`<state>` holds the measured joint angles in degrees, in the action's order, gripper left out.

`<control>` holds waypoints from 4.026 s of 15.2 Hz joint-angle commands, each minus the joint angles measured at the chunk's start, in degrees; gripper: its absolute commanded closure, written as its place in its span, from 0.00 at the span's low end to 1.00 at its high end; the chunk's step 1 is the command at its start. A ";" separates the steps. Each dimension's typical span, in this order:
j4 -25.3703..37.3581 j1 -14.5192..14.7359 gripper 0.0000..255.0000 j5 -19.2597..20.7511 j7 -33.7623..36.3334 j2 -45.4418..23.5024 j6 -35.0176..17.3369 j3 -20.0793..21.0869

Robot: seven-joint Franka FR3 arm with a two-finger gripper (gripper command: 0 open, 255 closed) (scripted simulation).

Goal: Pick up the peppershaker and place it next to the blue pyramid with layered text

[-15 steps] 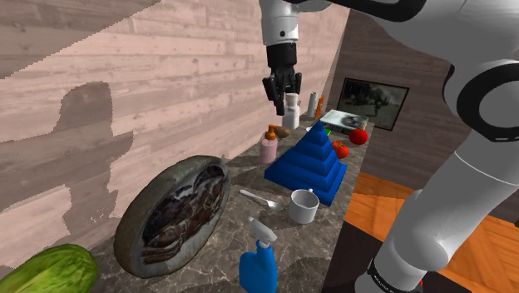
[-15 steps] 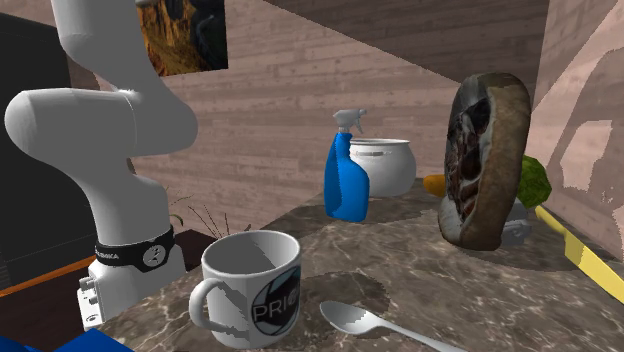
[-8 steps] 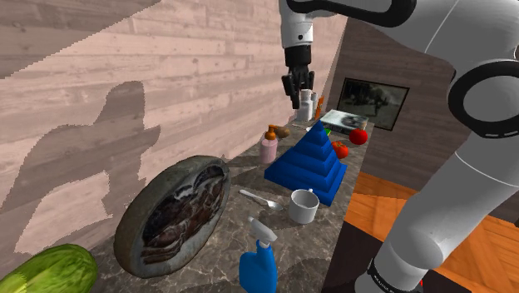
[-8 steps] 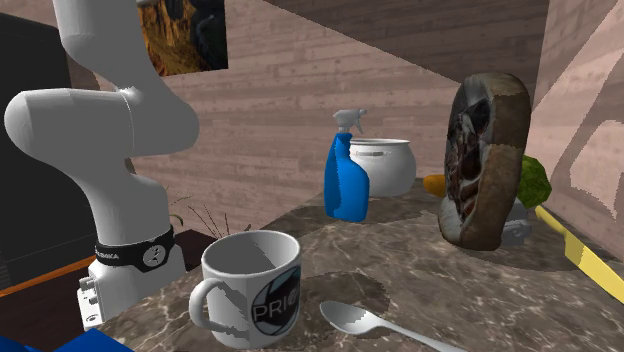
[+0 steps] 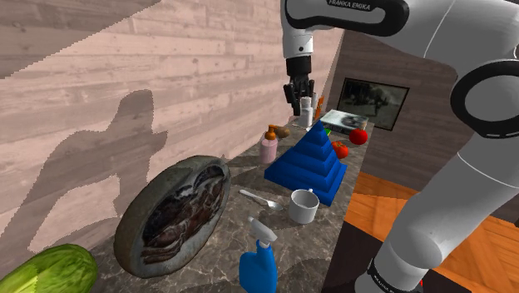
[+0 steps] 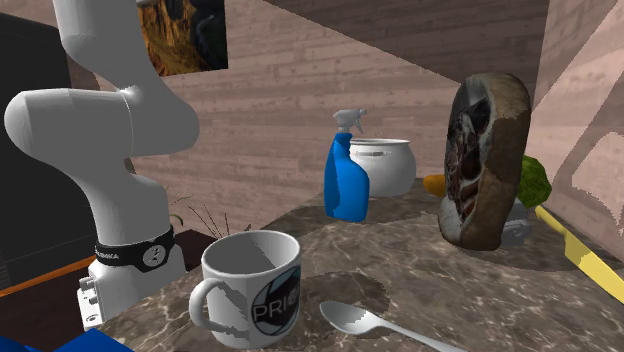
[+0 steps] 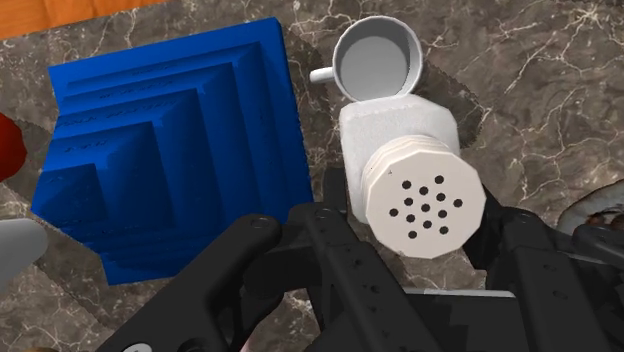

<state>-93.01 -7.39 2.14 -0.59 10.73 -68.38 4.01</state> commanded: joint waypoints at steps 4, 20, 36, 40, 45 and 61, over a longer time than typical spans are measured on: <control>-6.05 0.03 1.00 -0.15 0.15 1.60 -4.48 -0.04; -20.97 0.09 1.00 -0.37 0.53 3.98 -17.01 -0.10; -32.46 0.14 1.00 -0.35 1.04 3.11 -29.36 -0.03; -34.86 0.14 1.00 -0.30 1.20 2.38 -32.48 0.00; -37.60 0.14 1.00 -0.21 1.42 1.18 -36.42 0.04; -44.31 0.08 1.00 0.37 2.29 -4.82 -49.09 0.15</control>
<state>-136.79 -7.31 2.47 1.62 6.22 -116.62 4.14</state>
